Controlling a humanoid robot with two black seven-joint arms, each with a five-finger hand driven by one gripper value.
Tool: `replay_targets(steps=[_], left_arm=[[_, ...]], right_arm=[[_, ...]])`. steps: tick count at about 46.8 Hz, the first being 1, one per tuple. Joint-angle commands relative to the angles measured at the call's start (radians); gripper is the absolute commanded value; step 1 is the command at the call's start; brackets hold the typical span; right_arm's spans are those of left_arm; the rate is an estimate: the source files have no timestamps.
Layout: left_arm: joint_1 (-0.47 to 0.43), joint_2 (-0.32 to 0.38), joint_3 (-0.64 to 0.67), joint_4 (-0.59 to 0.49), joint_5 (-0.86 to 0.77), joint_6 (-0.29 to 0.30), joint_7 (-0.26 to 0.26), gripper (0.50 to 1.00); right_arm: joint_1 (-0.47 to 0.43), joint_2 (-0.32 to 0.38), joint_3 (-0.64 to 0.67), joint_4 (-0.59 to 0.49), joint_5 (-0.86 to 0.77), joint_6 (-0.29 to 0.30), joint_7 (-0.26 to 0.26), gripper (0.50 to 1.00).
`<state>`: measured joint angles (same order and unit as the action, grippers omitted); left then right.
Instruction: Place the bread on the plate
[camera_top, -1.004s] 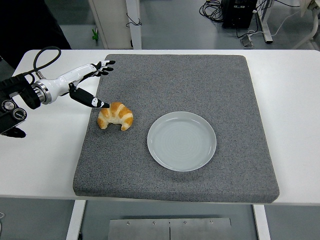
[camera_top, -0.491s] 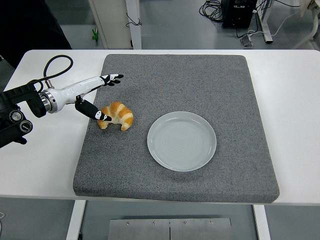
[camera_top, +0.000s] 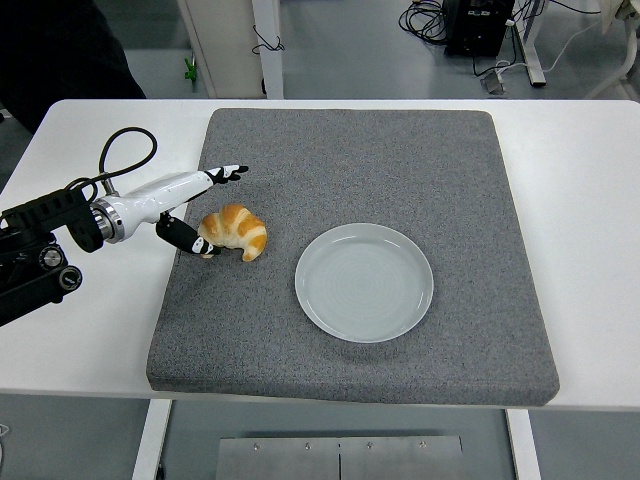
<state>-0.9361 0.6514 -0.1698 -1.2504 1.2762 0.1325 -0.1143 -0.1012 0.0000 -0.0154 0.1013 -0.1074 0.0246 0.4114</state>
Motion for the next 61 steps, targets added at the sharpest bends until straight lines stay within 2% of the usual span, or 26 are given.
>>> replay_targets(steps=[1, 14, 28, 41, 52, 61], left_arm=[[0.003, -0.012, 0.004, 0.003, 0.002, 0.003, 0.001, 0.969], [0.003, -0.015, 0.006, 0.029, 0.002, 0.004, 0.002, 0.968], [0.005, -0.055, 0.012, 0.068, 0.043, 0.032, 0.002, 0.901], [0.005, -0.078, 0.012, 0.071, 0.043, 0.032, -0.002, 0.796], [0.008, -0.091, 0.022, 0.071, 0.043, 0.032, -0.015, 0.675], [0.003, -0.091, 0.032, 0.071, 0.041, 0.032, -0.015, 0.634]], right_arm=[[0.0, 0.0, 0.0, 0.0, 0.0, 0.0, 0.0, 1.0], [0.0, 0.0, 0.0, 0.0, -0.002, 0.0, 0.0, 1.0], [0.0, 0.0, 0.0, 0.0, 0.0, 0.0, 0.0, 1.0], [0.0, 0.0, 0.0, 0.0, 0.0, 0.0, 0.0, 1.0], [0.0, 0.0, 0.0, 0.0, 0.0, 0.0, 0.0, 1.0], [0.0, 0.0, 0.0, 0.0, 0.0, 0.0, 0.0, 1.0]])
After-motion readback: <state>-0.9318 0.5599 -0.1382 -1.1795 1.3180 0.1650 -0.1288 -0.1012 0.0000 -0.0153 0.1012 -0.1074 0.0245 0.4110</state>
